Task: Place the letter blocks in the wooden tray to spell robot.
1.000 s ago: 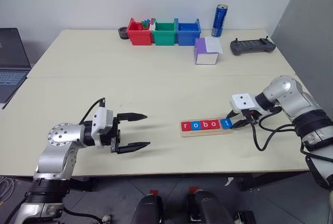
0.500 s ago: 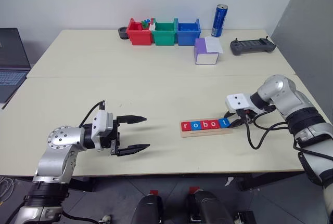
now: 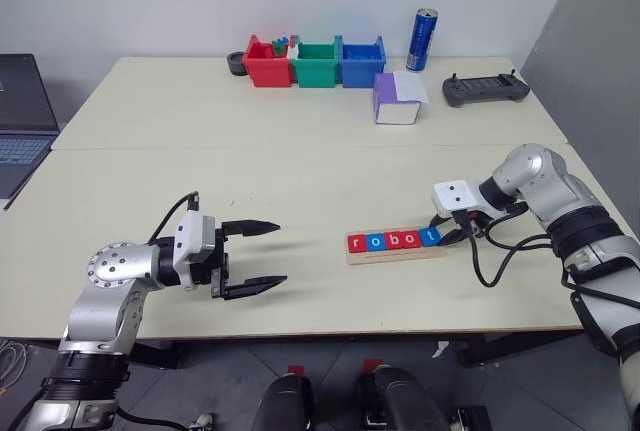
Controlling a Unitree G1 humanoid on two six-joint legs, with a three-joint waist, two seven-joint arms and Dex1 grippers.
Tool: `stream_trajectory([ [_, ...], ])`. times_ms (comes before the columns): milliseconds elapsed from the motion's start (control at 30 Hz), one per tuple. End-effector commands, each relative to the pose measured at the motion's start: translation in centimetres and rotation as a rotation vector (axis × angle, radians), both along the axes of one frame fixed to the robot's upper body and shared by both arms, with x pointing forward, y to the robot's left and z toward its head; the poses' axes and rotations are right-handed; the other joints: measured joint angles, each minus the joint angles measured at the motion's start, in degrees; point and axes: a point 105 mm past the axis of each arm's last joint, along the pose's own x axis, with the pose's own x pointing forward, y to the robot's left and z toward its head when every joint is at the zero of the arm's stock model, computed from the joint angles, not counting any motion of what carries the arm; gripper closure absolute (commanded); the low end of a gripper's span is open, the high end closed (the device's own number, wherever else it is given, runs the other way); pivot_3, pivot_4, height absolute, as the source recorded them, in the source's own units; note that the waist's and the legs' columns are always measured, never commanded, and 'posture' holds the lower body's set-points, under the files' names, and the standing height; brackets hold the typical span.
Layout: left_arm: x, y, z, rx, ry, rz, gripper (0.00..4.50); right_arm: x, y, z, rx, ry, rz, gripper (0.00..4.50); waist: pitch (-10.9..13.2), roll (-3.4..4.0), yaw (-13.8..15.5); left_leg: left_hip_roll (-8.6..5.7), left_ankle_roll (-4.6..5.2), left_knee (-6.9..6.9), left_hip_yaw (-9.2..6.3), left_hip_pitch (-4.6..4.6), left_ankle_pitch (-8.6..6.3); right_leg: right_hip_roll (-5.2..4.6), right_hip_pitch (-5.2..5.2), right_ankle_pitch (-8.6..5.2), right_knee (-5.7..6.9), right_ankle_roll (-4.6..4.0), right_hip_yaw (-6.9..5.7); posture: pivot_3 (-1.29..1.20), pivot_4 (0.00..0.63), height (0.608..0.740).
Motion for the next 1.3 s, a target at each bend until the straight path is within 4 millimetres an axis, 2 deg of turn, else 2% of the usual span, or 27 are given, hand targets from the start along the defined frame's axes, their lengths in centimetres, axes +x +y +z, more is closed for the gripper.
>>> stream_trajectory([
  [33,-0.1,0.1,1.1,-0.007,-0.051,-0.004,0.00,1.0,0.4,1.5,0.026,-0.068,-0.021,2.01,0.0,0.00,0.0,0.00,0.00,0.00,0.00,0.00,0.00,0.00,0.00,0.00,0.00,0.00,0.00,0.00,0.150,0.740],
  [233,0.1,0.0,1.2,-0.006,-0.051,-0.005,0.00,0.7,0.7,3.2,0.075,-0.075,-0.013,0.02,0.0,0.00,0.0,0.00,0.00,0.00,0.00,-0.01,0.00,0.00,0.00,0.00,0.00,0.00,0.00,0.00,0.150,0.740],
  [400,0.1,0.1,1.3,-0.008,-0.052,-0.005,0.00,-0.9,-0.7,4.9,0.158,-0.055,-0.027,0.02,0.0,0.01,0.1,0.00,0.00,-0.01,-0.02,-0.02,0.00,0.00,-0.01,0.00,0.00,0.00,-0.01,0.00,0.150,0.740],
  [500,0.0,0.2,1.2,-0.009,-0.050,-0.005,0.00,-1.8,-1.6,5.3,0.205,-0.041,-0.066,0.02,0.0,0.01,0.2,-0.02,0.00,-0.01,-0.03,-0.02,0.00,-0.03,0.01,0.00,-0.03,0.00,-0.02,0.00,0.150,0.740],
  [667,0.2,0.6,1.0,-0.009,-0.044,-0.003,0.00,-2.0,-2.9,4.0,0.238,-0.031,-0.179,0.02,0.0,0.01,0.1,-0.01,0.00,-0.01,0.00,0.01,0.00,-0.02,0.01,0.00,-0.02,0.00,-0.01,0.00,0.150,0.740],
  [767,0.4,0.5,0.9,-0.007,-0.045,-0.010,0.00,-1.9,-2.4,3.1,0.264,-0.007,-0.194,0.60,0.0,0.01,0.0,0.01,0.00,-0.01,0.01,0.02,0.00,-0.01,-0.01,0.00,-0.01,0.00,-0.02,0.00,0.150,0.740],
  [1133,0.4,-0.3,1.2,-0.007,-0.051,-0.026,0.00,-1.0,-2.4,1.5,0.222,-0.009,-0.204,4.46,0.0,0.01,0.0,-0.02,0.00,-0.01,0.01,-0.01,0.00,-0.02,0.00,0.00,-0.02,0.01,-0.01,0.00,0.150,0.740],
  [1300,0.2,-0.1,1.4,-0.007,-0.050,-0.021,0.00,-0.6,-2.5,1.0,0.214,-0.015,-0.210,4.46,0.0,0.01,0.0,-0.02,0.00,-0.01,0.02,0.00,0.00,-0.01,0.00,0.00,-0.02,0.01,0.00,0.00,0.150,0.740],
])
